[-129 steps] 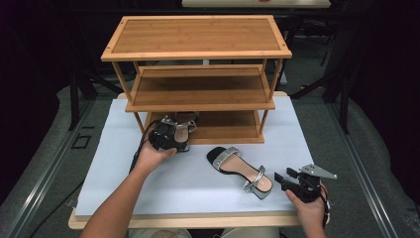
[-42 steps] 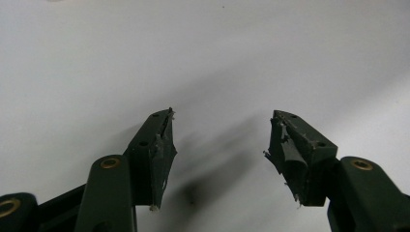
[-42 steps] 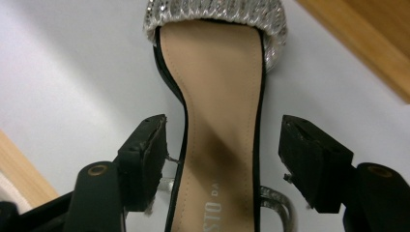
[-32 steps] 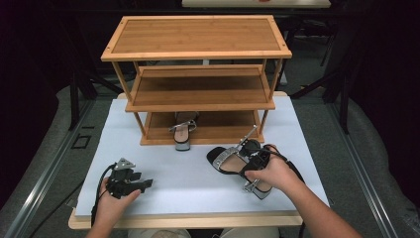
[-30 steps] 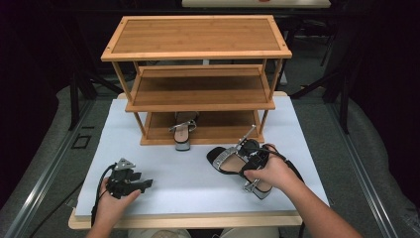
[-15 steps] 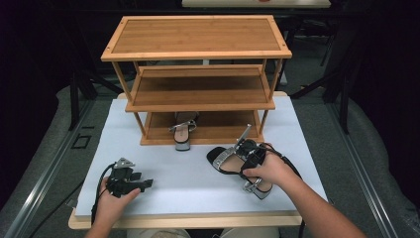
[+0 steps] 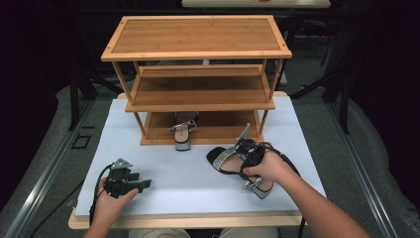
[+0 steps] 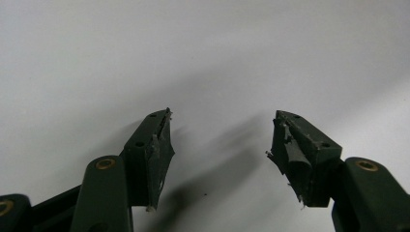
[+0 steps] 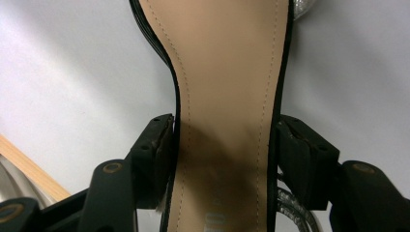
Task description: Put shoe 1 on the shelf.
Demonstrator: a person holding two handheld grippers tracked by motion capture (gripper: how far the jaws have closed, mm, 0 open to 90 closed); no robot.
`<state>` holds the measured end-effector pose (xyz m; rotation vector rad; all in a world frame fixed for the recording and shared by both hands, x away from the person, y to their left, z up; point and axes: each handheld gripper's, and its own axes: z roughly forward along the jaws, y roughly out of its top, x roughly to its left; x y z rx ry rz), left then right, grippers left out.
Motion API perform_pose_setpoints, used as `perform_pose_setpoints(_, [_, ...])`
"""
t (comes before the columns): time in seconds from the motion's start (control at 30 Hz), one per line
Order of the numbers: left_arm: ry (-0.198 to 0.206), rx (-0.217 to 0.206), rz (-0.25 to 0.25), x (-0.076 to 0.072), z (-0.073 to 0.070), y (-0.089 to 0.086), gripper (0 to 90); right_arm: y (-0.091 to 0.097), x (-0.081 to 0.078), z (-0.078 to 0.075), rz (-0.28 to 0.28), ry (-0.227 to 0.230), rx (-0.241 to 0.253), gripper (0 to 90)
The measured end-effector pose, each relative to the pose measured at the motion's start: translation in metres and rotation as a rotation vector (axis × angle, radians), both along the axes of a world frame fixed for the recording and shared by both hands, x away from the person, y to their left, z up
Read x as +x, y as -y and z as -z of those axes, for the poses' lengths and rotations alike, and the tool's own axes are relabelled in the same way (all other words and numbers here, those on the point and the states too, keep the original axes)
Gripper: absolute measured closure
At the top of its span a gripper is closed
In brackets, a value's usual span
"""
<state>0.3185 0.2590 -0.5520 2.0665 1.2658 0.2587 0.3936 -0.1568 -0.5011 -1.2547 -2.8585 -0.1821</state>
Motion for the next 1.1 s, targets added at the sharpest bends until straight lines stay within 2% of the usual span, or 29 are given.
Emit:
perform_pose_setpoints(0.07, [-0.002, -0.003, 0.003, 0.001, 0.000, 0.000, 39.6, 0.003, 0.001, 0.000, 0.008, -0.019, 0.036, 41.5])
perform_pose_setpoints(0.17, [0.002, 0.002, 0.011, 0.001, 0.000, 0.001, 39.6, 0.005, 0.002, -0.001, 0.013, -0.005, 0.017, 42.2])
perform_pose_setpoints(0.23, [0.005, 0.008, 0.012, 0.001, -0.001, 0.001, 39.6, 0.005, 0.002, 0.000, 0.006, -0.010, 0.023, 42.3])
perform_pose_setpoints(0.33, [0.012, 0.003, 0.005, -0.001, -0.003, 0.000, 39.6, 0.002, 0.000, -0.001, 0.003, 0.013, -0.010, 42.4])
perform_pose_setpoints(0.5, [0.021, 0.008, 0.006, -0.004, -0.005, 0.001, 39.6, 0.005, -0.001, -0.001, 0.004, 0.006, 0.003, 42.5])
perform_pose_setpoints(0.67, [0.028, 0.011, 0.008, -0.006, -0.006, 0.002, 39.6, 0.009, -0.001, -0.006, 0.012, 0.035, 0.031, 42.6])
perform_pose_setpoints(0.77, [0.029, 0.014, 0.010, -0.007, -0.006, 0.003, 39.6, 0.012, -0.001, -0.010, 0.026, 0.060, 0.021, 42.7])
perform_pose_setpoints(0.8, [0.028, 0.013, 0.009, -0.007, -0.006, 0.003, 39.6, 0.013, -0.001, -0.011, 0.025, 0.062, 0.026, 42.7])
perform_pose_setpoints(0.83, [0.028, 0.012, 0.009, -0.007, -0.006, 0.003, 39.6, 0.015, 0.001, -0.011, 0.030, 0.041, 0.063, 42.7])
perform_pose_setpoints(1.1, [0.020, 0.007, 0.009, -0.007, -0.005, 0.004, 39.6, 0.015, 0.005, -0.024, 0.062, 0.088, 0.078, 42.7])
